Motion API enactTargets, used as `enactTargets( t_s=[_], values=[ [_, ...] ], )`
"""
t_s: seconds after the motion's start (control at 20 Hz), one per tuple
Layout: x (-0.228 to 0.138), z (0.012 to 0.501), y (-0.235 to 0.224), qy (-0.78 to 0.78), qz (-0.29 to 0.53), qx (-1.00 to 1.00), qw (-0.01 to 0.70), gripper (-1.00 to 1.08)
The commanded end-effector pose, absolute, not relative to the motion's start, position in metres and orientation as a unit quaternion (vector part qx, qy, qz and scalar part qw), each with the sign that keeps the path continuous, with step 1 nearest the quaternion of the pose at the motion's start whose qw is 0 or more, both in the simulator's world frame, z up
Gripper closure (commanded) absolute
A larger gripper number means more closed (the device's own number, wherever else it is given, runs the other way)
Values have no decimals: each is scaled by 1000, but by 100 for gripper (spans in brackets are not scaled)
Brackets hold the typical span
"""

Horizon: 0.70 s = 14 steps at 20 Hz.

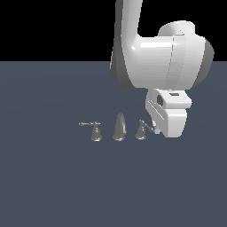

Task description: Turn on the faucet by rotating a designated handle.

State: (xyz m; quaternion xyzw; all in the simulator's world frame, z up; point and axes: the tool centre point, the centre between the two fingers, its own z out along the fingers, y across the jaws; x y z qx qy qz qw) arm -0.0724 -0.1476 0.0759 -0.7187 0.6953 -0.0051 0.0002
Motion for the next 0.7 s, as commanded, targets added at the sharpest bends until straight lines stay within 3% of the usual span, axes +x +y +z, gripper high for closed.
enactTargets(
  t_s=[0.0,0.2,0.25,0.65],
  values=[
    [-77,76,-127,687,-2,-726,1,108],
    [-85,77,-117,687,0,-726,0,108],
    [-86,76,-137,699,-3,-715,-2,108],
    [-76,76,-85,690,-1,-724,0,108]
  ],
)
